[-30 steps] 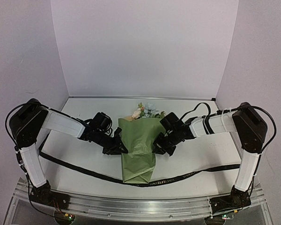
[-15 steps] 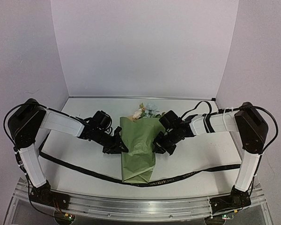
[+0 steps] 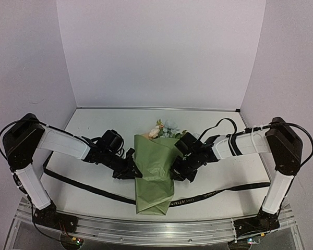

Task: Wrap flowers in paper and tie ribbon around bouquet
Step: Move the folded bouquet to the ribbon, then pick up the left side of the ribbon at the center of the board.

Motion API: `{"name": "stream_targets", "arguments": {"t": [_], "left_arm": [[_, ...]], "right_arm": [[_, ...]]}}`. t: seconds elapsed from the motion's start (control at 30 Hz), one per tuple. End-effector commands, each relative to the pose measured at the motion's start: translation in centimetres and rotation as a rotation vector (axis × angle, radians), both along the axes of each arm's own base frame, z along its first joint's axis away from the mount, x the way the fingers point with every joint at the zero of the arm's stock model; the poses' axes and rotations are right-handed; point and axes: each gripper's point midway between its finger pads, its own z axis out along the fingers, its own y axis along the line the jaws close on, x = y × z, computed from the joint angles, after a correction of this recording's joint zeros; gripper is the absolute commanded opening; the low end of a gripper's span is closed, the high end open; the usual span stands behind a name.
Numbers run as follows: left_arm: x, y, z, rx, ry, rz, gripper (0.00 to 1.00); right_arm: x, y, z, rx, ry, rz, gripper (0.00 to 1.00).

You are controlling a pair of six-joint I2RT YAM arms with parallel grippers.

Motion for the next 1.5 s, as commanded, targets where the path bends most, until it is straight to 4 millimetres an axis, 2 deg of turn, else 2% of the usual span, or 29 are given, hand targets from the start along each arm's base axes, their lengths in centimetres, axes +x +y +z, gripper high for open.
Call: {"name": "stream_targets", "arguments": {"t": [0.0, 0.13, 0.27, 0.4, 0.47, 0.57, 0.7, 0.9, 1.0, 1.17, 1.37, 1.47], "left_arm": [[-0.4, -0.6, 1.5, -0.030, -0.033, 0.016, 0.14], [-0.2, -0.2, 1.0, -0.007, -0.043, 0.039, 0.15], [0.7, 0.5, 1.7, 0.031, -0.081, 0.091, 0.28], [1.9, 2.6, 2.8, 0.110, -0.139, 0.199, 0.47], [2.5, 4.4, 3.0, 0.172, -0.149, 0.271, 0.55], [3.4, 7.6, 3.5, 0.268, -0.172, 0.406, 0.62], [3.4, 13.1, 3.3, 0.426, -0.164, 0.603, 0.71], [2.0, 20.5, 3.7, 0.602, -0.149, 0.890, 0.73], [0.5, 23.7, 3.3, 0.674, -0.111, 1.012, 0.74], [-0.4, 27.1, 1.8, 0.732, -0.053, 1.106, 0.75], [-1.6, 29.5, -0.6, 0.801, 0.047, 1.171, 0.73], [-2.2, 30.0, -2.0, 0.810, 0.107, 1.190, 0.71]], "right_arm": [[-0.3, -0.3, 0.9, -0.005, -0.041, -0.012, 0.00], [-0.6, -0.5, 0.7, -0.010, -0.047, -0.010, 0.02], [-0.6, -0.6, 1.6, 0.001, -0.081, 0.019, 0.22], [-1.1, -1.7, 2.7, -0.021, -0.120, 0.065, 0.43], [-1.5, -2.9, 3.0, -0.056, -0.133, 0.090, 0.52], [-2.1, -5.2, 3.7, -0.122, -0.176, 0.128, 0.64], [-2.8, -8.3, 4.2, -0.204, -0.221, 0.158, 0.76], [-3.9, -12.0, 3.8, -0.243, -0.241, 0.145, 0.96], [-4.5, -13.9, 3.4, -0.253, -0.241, 0.118, 0.98], [-5.1, -16.5, 2.9, -0.269, -0.247, 0.041, 0.98], [-5.7, -20.3, 2.8, -0.334, -0.342, 0.010, 0.98], [-6.2, -22.4, 3.1, -0.383, -0.390, -0.006, 0.98]]}}
